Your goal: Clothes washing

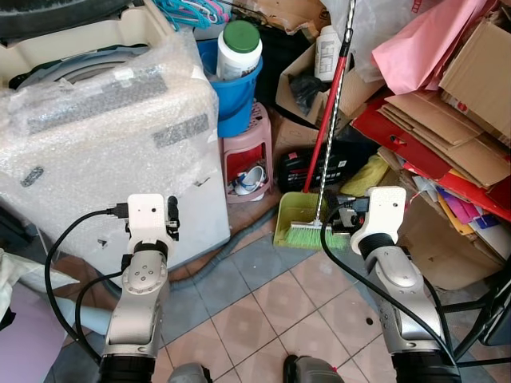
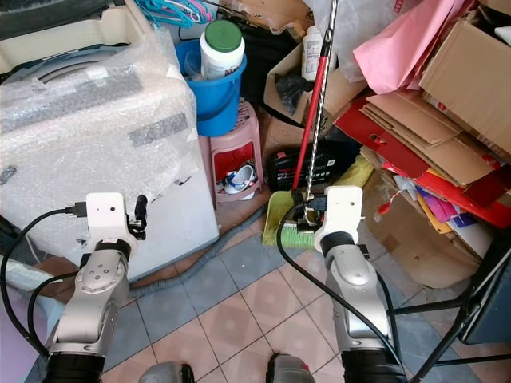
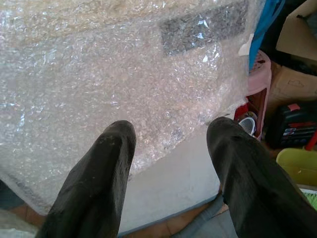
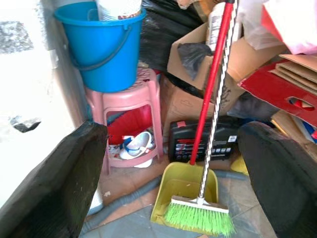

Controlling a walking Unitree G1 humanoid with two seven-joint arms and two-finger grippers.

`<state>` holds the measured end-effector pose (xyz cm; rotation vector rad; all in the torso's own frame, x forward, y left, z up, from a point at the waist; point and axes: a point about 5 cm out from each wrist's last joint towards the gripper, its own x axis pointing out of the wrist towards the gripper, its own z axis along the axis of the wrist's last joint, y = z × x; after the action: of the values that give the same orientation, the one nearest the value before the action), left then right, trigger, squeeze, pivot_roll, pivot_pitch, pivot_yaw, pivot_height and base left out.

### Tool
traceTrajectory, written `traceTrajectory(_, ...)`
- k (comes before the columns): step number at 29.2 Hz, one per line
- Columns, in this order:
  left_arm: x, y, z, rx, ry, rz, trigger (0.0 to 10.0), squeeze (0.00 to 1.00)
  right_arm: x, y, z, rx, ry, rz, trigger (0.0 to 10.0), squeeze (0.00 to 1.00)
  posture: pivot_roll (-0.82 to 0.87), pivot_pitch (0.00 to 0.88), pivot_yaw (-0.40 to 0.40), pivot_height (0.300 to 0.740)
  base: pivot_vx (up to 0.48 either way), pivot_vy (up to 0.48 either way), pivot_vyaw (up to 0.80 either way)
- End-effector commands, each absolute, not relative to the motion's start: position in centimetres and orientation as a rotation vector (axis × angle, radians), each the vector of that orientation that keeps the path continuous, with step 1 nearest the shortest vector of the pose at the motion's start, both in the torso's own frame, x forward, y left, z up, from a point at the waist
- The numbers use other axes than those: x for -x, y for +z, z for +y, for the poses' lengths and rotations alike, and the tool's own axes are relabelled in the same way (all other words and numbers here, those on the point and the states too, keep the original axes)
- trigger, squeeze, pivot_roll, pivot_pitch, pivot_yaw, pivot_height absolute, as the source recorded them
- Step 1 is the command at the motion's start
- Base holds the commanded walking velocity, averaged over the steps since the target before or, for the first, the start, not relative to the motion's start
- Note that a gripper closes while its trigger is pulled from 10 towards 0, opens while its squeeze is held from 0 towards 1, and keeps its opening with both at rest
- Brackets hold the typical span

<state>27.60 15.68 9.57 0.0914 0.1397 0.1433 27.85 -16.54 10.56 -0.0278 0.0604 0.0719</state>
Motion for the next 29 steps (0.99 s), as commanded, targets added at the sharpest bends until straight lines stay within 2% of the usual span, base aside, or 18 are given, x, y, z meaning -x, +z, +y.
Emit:
traceTrajectory(1,-27.4,9.2,16.3,-0.109,0.174,0.157,10.0,0.0,-27.8,10.5,-16.0,0.021,0.097,0.058,10.0,0.0,-0.04,0.085,0.042,0.74,0.0,0.0,0.8)
traceTrajectory(29,-27.5,9.0,16.5,-0.08,0.206,0.169,10.0,0.0,-27.6,11.3,-14.8,-0.006,0.185,0.006,10.0,0.0,-0.04,0.086,0.039,0.74,0.0,0.0,0.8)
